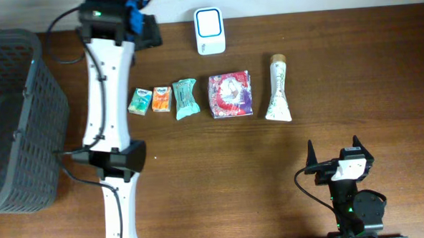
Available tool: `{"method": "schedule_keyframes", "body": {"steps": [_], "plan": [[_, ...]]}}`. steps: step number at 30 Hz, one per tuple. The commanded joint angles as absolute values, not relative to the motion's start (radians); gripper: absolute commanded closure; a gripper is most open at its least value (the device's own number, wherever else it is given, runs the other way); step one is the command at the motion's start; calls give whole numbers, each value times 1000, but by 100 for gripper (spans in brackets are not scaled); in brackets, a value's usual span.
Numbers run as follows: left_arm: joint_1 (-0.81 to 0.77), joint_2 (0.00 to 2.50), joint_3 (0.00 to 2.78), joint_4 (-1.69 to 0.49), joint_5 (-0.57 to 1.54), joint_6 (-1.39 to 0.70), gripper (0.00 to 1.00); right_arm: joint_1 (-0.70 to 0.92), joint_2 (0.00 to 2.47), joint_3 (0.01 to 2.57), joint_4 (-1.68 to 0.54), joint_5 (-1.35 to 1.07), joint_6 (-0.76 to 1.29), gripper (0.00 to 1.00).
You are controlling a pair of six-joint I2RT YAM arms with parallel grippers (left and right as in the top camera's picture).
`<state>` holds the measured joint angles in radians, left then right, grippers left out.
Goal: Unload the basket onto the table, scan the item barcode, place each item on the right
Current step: 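Raise the left arm aside and reach the right gripper to the white tube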
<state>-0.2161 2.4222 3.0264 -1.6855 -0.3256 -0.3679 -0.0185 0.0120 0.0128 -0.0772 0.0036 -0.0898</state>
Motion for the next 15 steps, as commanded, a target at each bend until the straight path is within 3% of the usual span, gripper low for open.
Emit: {"method": "schedule_keyframes", "body": {"steps": [1, 5, 7, 9, 10, 12, 15], "plan": [[-141, 2420, 3028, -1688, -250, -353, 1, -12, 6, 6, -81, 12, -97, 2], [-130, 2420, 3028, -1688, -243, -353, 1, -12, 6, 6, -78, -23, -96, 2], [-130, 2420, 3028, -1688, -243, -353, 1, -12, 6, 6, -40, -331, -96, 2], [-130, 2420, 3028, -1688, -243, -353, 1, -12, 6, 6, 27, -787, -97, 2], [-130, 2420, 3028, -1688, -243, -353, 1, -12, 6, 6, 89, -856, -97, 2], [-130, 2420, 3028, -1688, -243, -353, 1, -12, 6, 6, 163, -888, -45, 2], [-130, 2420, 3028, -1688, -243, -353, 1, -12, 6, 11, 567, -739, 160, 1]]}}
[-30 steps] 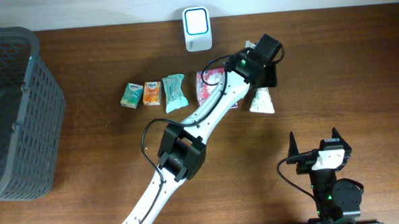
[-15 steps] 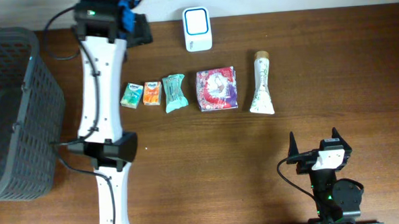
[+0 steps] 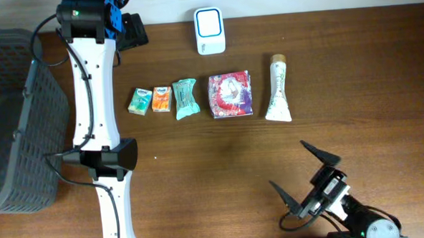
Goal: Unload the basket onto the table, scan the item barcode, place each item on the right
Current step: 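Raise the left arm aside and reach the right gripper to the white tube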
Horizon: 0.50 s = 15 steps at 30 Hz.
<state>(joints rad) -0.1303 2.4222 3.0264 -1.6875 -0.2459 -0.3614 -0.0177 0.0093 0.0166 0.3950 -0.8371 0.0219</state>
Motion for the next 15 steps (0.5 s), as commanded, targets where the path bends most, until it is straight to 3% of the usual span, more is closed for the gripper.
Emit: {"method": "schedule_keyframes", "body": {"steps": [1, 5, 9, 12, 15], "plan": [[-130, 2420, 3028, -1688, -243, -353, 1, -12, 6, 36, 609, -643, 182, 2], [-130, 2420, 3028, -1688, -243, -353, 1, -12, 82, 234, 610, -500, 112, 1], [-130, 2420, 3028, -1688, -243, -353, 1, -13, 528, 651, 357, -577, 24, 2], [-130, 2420, 3028, -1688, -243, -353, 1, -13, 915, 1083, -94, -616, -159, 2], [-130, 2420, 3028, -1688, -243, -353, 1, -12, 1352, 1631, -739, -428, -232, 2]]}}
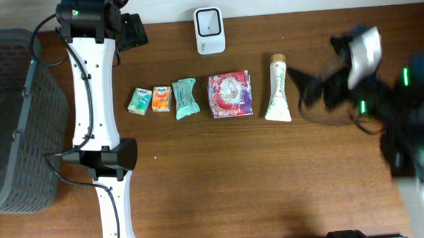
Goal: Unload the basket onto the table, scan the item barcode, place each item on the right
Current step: 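Raise the left arm aside and reach the right gripper to the white tube, then grasp the white tube with the right gripper and lift it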
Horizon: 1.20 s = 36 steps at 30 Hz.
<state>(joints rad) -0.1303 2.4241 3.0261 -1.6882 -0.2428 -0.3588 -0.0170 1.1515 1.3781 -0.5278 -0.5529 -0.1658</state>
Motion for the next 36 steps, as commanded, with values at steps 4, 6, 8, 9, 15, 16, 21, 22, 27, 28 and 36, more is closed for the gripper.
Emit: {"method": "schedule_keyframes", "body": {"steps": [4, 6, 8, 9, 15, 16, 21, 22, 27, 28, 36], "plan": [[-131, 2420, 3028, -1688, -243, -353, 1, 66, 1830, 2021, -1193, -243, -228, 2], [-131, 2420, 3028, -1688, -243, -353, 1, 113, 1945, 2019, -1199, -463, -228, 2], [-131, 2420, 3028, -1688, -243, -353, 1, 140, 2013, 2019, -1192, -468, -222, 2], [-131, 2420, 3028, -1688, -243, -353, 1, 146, 2035, 2019, -1189, -448, -177, 2], [-131, 2420, 3028, -1688, -243, -353, 1, 185, 2204, 2019, -1193, -6, 246, 38], [-131, 2420, 3028, -1688, -243, -353, 1, 197, 2228, 2019, -1190, 11, 245, 46], [-131, 2420, 3028, -1688, -243, -353, 1, 255, 2296, 2007, -1190, 215, 307, 61], [-131, 2420, 3028, -1688, -243, -353, 1, 266, 2298, 2004, -1187, 242, 310, 60], [-131, 2420, 3028, -1688, -243, -353, 1, 286, 2307, 1999, -1152, 282, 331, 60], [-131, 2420, 3028, -1688, -243, -353, 1, 286, 2324, 1999, -1150, 286, 331, 60], [-130, 2420, 3028, -1688, -243, -353, 1, 263, 2391, 1999, -1208, 346, 330, 96]]}}
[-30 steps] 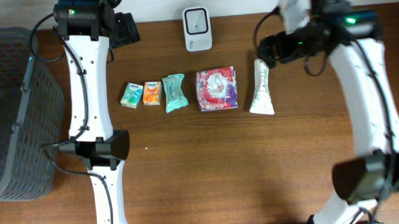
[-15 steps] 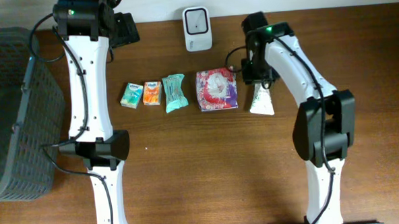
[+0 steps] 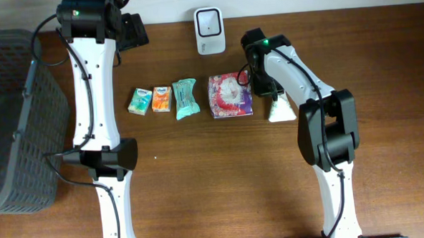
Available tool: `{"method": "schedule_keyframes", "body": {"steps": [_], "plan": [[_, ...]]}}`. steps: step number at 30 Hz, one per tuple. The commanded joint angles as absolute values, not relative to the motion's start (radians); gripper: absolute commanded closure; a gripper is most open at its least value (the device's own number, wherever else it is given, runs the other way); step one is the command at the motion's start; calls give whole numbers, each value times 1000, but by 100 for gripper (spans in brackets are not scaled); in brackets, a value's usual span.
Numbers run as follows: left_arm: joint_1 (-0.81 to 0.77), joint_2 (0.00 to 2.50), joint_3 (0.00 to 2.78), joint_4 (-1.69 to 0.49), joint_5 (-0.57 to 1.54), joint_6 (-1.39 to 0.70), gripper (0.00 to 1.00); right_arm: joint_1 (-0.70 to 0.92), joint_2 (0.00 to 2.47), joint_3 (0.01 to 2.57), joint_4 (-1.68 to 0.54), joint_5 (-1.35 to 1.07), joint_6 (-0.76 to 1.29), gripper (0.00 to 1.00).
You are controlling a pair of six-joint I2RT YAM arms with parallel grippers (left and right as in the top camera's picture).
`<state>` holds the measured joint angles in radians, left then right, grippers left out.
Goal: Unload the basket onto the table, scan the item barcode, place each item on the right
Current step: 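Grasp the white tube with the right gripper and lift it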
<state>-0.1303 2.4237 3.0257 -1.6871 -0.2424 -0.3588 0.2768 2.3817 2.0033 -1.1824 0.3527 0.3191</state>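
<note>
The white barcode scanner (image 3: 209, 22) stands at the back edge of the table. In front of it lie a row of items: a green packet (image 3: 138, 101), an orange packet (image 3: 161, 100), a teal packet (image 3: 185, 98), a pink-red packet (image 3: 228, 97) and a white tube (image 3: 280, 112). My right gripper (image 3: 260, 81) points down between the pink-red packet and the tube, covering the tube's cap end. Its jaws are hidden under the wrist. My left gripper (image 3: 132, 30) is at the back left, away from the items, its fingers too dark to read.
A dark grey mesh basket (image 3: 11, 120) fills the left side. The left arm (image 3: 96, 102) runs from the front edge to the back left, beside the green packet. The right arm (image 3: 327, 128) rises from the front right and bends over the tube.
The right arm was a blur at the right side of the table. It now reaches in with its gripper down between the pink-red packet and the tube. The left arm and the items have not moved.
The right arm was folded at the front edge with its fingers open, and the left arm's wrist was at the back. The left wrist then stood a little further left. The right arm was later raised at the right side, and now it is over the tube's cap end.
</note>
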Motion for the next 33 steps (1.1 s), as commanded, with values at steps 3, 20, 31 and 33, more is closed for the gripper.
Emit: {"method": "schedule_keyframes", "body": {"steps": [3, 20, 31, 33], "plan": [[-130, 2420, 3028, -1688, -243, -353, 1, 197, 2385, 2029, -1271, -16, 220, 96], [-131, 2420, 3028, -1688, -243, -353, 1, -328, 2381, 2075, -1567, -535, -70, 42], [-131, 2420, 3028, -1688, -243, -353, 1, -240, 2382, 1924, -1369, -488, -62, 30], [-131, 2420, 3028, -1688, -243, -353, 1, -240, 2382, 1852, -1287, -555, -62, 53]]}}
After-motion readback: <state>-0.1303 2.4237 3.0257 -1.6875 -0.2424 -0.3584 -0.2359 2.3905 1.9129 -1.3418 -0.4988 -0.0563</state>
